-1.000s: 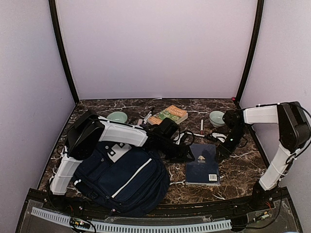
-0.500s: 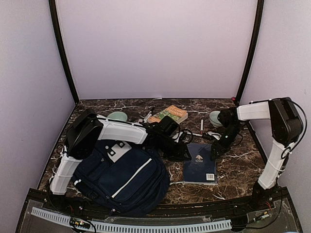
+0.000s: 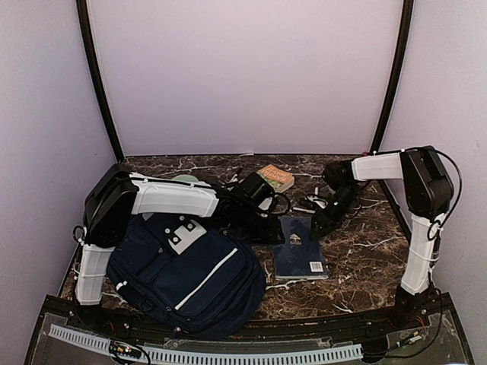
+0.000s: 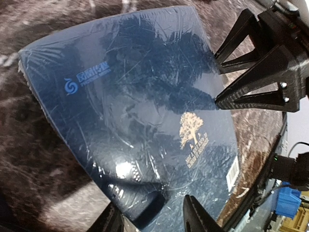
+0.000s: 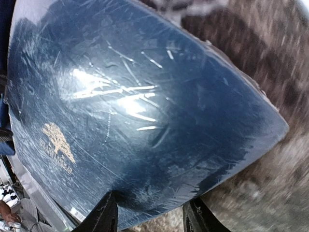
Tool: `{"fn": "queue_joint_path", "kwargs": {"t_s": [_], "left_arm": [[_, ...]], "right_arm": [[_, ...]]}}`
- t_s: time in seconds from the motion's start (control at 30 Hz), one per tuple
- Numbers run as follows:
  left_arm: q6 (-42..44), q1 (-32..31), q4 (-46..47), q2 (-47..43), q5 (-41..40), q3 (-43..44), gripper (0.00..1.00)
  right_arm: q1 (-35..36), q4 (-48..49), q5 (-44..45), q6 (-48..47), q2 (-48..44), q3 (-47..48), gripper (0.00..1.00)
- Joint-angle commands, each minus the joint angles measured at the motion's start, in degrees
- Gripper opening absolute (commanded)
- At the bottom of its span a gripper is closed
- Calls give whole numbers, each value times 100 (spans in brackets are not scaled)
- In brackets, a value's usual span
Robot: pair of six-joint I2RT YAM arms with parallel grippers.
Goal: Pack the student bag
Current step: Move the book to the center of the board.
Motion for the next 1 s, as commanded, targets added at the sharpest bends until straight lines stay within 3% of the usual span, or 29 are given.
{"fn": "queue_joint_path", "kwargs": {"t_s": [0.0,0.17,0.4,0.67,0.97], "left_arm": [[287,0,712,-512,-464,128,43],[231,120,630,-444,-952,88,44],[-505,298,949,-424,-761,-342,46],[-1501,358,1,-360,-684,-343,58],[-2057,358,-322,-439,-605,-541,60]], "right_arm": [[271,1001,-199,292,469,523,46],[337,1009,-188,469,796,973,46],[400,1097,-139,606,1140,977,45],[401,1201,88,668,1107,797,46],[401,1114,532,821,1056,574,46]]}}
